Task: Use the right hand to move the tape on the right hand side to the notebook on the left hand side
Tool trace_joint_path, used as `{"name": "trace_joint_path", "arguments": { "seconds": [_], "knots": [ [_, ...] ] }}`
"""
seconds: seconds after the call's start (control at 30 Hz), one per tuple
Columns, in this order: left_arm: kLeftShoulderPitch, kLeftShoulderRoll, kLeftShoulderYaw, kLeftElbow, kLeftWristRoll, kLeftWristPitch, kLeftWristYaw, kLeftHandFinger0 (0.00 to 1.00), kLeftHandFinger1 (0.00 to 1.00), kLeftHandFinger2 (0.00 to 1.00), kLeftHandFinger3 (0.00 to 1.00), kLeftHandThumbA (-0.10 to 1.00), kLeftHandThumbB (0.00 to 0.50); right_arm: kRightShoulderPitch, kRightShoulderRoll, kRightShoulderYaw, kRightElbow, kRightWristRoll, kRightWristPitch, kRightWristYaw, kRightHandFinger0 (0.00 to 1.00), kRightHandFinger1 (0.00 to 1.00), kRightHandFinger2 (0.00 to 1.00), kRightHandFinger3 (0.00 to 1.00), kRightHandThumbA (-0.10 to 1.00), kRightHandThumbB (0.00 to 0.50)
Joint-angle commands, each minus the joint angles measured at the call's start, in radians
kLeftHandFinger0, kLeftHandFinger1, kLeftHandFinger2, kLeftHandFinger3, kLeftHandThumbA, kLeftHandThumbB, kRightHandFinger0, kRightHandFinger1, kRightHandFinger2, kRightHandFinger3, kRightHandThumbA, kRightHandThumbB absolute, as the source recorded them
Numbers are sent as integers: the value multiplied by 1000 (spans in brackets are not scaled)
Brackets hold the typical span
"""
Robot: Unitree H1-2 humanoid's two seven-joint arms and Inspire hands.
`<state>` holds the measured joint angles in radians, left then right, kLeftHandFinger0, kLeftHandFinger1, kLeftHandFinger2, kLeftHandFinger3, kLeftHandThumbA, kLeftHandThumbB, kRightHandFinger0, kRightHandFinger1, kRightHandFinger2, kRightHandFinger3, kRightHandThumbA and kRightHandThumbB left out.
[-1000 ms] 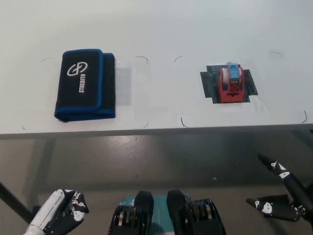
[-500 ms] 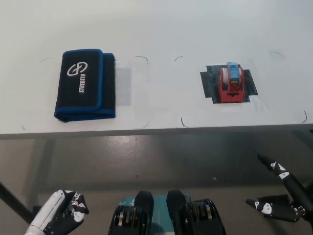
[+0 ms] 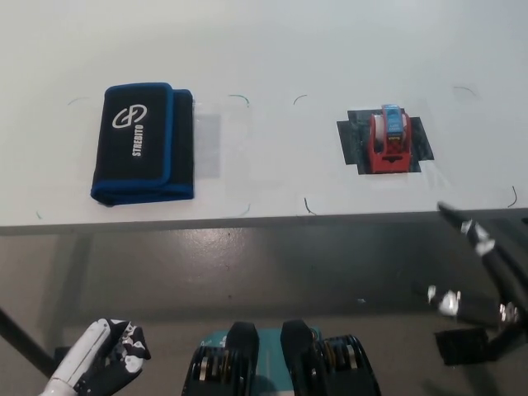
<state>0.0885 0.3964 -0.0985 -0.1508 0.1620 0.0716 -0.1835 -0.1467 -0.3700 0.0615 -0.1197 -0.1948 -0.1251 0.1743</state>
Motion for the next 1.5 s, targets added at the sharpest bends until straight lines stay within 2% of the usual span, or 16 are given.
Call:
{"name": "trace_joint_path", "arguments": {
  "seconds": [0.0,0.1,0.17,0.2,0.23,0.37,0.43,0.47,0.57,0.63,0.87,0.97,1.13,1.27,1.37,1.47],
  "knots": [
    [-2,6,19,-29,-2,-12,-3,220,200,286,422,-26,74,-143,6,-42,-23,-26,44,-39,1000,1000,1000,1000,715,203],
    [17,5,17,-31,1,-23,-2,213,190,275,424,-1,83,-228,9,-45,15,-21,76,-26,1000,1000,1000,1000,655,181],
    [30,5,19,-36,1,-24,-2,215,192,273,422,3,77,-263,14,-48,49,0,76,-19,1000,1000,1000,1000,653,193],
    [31,3,22,-33,-13,-20,-6,212,185,265,420,-23,74,-288,18,-50,62,22,101,-6,1000,1000,1000,1000,692,227],
    [32,2,22,-32,-13,-21,-6,202,179,262,424,-37,67,-316,19,-47,90,32,96,2,1000,1000,1000,1000,674,207],
    [33,-8,19,-30,-2,-14,-1,219,199,291,452,-31,63,-466,11,-7,229,0,96,30,1000,1000,1000,1000,712,254],
    [28,-11,18,-26,3,-18,0,193,170,256,454,-50,62,-555,8,10,327,-11,87,37,1000,1000,1000,1000,763,296],
    [27,-12,18,-26,2,-16,-2,189,166,252,453,-53,62,-574,7,15,351,-14,81,36,1000,1000,1000,1000,776,299],
    [11,-11,19,-22,3,-12,-5,176,156,246,446,-58,65,-643,12,9,445,20,69,37,1000,1000,1000,1000,757,320],
    [7,-11,19,-19,-1,-15,-7,170,148,235,437,-68,65,-712,18,7,577,35,45,42,1000,1000,1000,1000,771,366],
    [-4,-16,17,-16,-3,-13,-8,165,147,226,409,-66,76,-838,7,24,890,11,3,28,1000,1000,1000,1000,740,379],
    [2,-19,20,-18,-9,-10,-8,157,140,219,416,-83,72,-851,7,26,951,13,12,26,1000,1000,1000,1000,698,374],
    [3,-16,21,-13,0,-21,-5,171,156,246,425,-95,62,-862,-5,25,1031,14,-16,17,1000,1000,1000,1000,718,373],
    [-4,-15,25,-3,-10,-26,-8,165,148,236,419,-56,64,-849,-5,4,1042,30,14,3,1000,1000,1000,1000,725,411],
    [-6,-16,23,3,-7,-30,-8,150,139,227,410,-48,74,-806,-1,-6,1055,39,-6,2,1000,1000,1000,1000,712,364],
    [-2,-19,25,0,-14,-30,-9,145,134,217,409,-64,72,-787,2,1,1061,31,-9,-1,1000,1000,1000,1000,731,367]
  ]
}}
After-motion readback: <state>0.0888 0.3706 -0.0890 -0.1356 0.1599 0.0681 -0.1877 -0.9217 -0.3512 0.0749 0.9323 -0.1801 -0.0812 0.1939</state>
